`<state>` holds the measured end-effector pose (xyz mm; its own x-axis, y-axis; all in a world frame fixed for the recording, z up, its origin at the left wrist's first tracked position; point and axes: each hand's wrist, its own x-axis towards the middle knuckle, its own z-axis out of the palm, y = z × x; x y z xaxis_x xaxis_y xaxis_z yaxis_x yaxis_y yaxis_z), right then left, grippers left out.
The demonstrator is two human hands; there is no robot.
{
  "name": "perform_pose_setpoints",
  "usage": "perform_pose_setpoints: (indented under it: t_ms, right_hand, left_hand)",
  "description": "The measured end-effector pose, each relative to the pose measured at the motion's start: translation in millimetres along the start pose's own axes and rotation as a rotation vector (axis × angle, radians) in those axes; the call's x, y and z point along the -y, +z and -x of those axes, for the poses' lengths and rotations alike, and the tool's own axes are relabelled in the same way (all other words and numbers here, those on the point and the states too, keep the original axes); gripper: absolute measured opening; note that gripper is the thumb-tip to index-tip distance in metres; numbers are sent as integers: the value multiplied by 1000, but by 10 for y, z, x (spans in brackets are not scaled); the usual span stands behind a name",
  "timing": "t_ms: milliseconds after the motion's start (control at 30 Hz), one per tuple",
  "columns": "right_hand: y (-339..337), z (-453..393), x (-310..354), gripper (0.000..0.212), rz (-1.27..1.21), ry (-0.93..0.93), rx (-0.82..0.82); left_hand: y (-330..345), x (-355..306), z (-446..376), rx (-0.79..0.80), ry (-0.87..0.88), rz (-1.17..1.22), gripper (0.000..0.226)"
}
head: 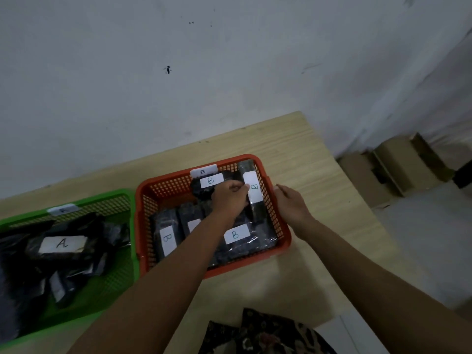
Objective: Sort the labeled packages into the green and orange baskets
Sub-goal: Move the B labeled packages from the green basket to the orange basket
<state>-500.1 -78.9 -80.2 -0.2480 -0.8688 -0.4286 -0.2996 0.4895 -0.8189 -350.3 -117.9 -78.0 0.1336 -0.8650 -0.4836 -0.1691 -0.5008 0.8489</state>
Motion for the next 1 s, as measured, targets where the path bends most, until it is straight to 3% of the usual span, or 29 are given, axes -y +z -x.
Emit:
perform_pose_setpoints:
  t_ms: [100,200,300,500,600,767,900,1000]
  right_hand:
    - [41,-28,-56,42,-146,53,19]
    - [66,-57,-126,47,-208,73,48]
    - [96,-76,-164,47,-230,70,50]
    - [75,-48,-114,42,-143,24,27]
    - [74,6,-30,34,41,-93,-75]
    - [229,142,273,33,164,-380,-230]
    - [669,232,563,41,287,-512,-147]
    - [1171,405,777,38,303,-607,-29]
  left_hand:
    - [138,-14,-164,-55,-4,-99,7]
    - [213,-3,-262,-89,-24,-160,12]
    - [241,34,-336,-117,-33,-211,4]
    - [162,1,-232,-127,100,-387,14]
    - [-59,-74,-99,-107,246,-491,18]
    - [-705,-202,195,-18,494,-469,27]
    - [-1439,-108,417,-169,648,-561,26]
    - [-2017,79,538,-285,635,-696,29]
